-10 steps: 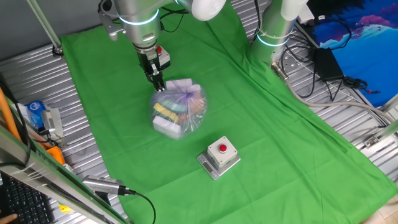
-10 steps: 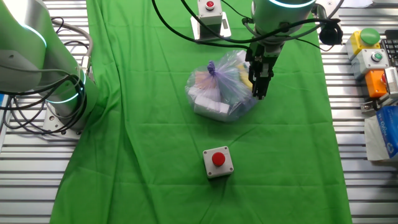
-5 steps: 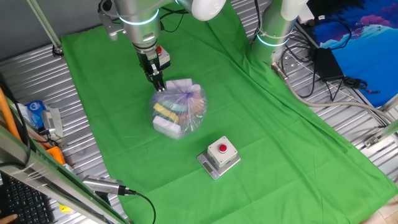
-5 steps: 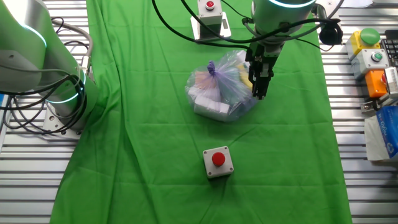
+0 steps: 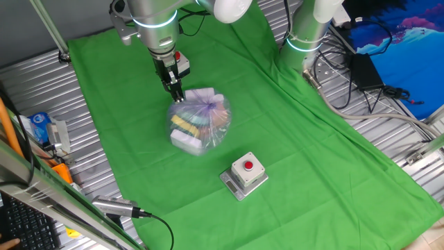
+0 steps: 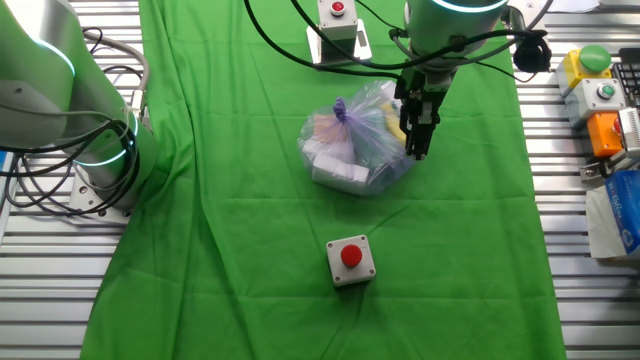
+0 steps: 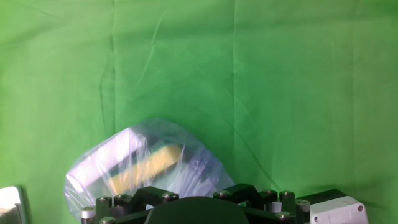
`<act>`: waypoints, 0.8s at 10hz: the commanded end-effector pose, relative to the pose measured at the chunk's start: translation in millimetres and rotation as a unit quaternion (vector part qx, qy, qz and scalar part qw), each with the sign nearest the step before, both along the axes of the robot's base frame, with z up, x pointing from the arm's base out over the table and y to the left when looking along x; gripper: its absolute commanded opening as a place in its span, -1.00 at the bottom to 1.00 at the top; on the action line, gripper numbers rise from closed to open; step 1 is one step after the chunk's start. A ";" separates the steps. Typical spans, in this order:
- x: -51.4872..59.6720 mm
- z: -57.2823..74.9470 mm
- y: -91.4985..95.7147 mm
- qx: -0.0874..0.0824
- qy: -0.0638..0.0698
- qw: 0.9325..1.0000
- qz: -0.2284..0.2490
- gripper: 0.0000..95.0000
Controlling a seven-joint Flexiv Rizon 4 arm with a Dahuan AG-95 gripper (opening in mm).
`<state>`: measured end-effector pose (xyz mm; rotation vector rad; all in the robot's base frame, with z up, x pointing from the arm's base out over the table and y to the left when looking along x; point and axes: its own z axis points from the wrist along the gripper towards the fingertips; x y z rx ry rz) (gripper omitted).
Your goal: Pick up a bag of things
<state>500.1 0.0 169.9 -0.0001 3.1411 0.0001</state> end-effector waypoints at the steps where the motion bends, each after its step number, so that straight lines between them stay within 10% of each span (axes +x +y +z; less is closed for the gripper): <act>1: -0.1 0.1 0.0 0.000 0.000 1.000 0.000 1.00; 2: -0.1 0.1 0.0 0.007 -0.004 1.000 0.007 -1.00; 8: -0.1 0.1 0.0 0.005 -0.004 1.000 0.007 -1.00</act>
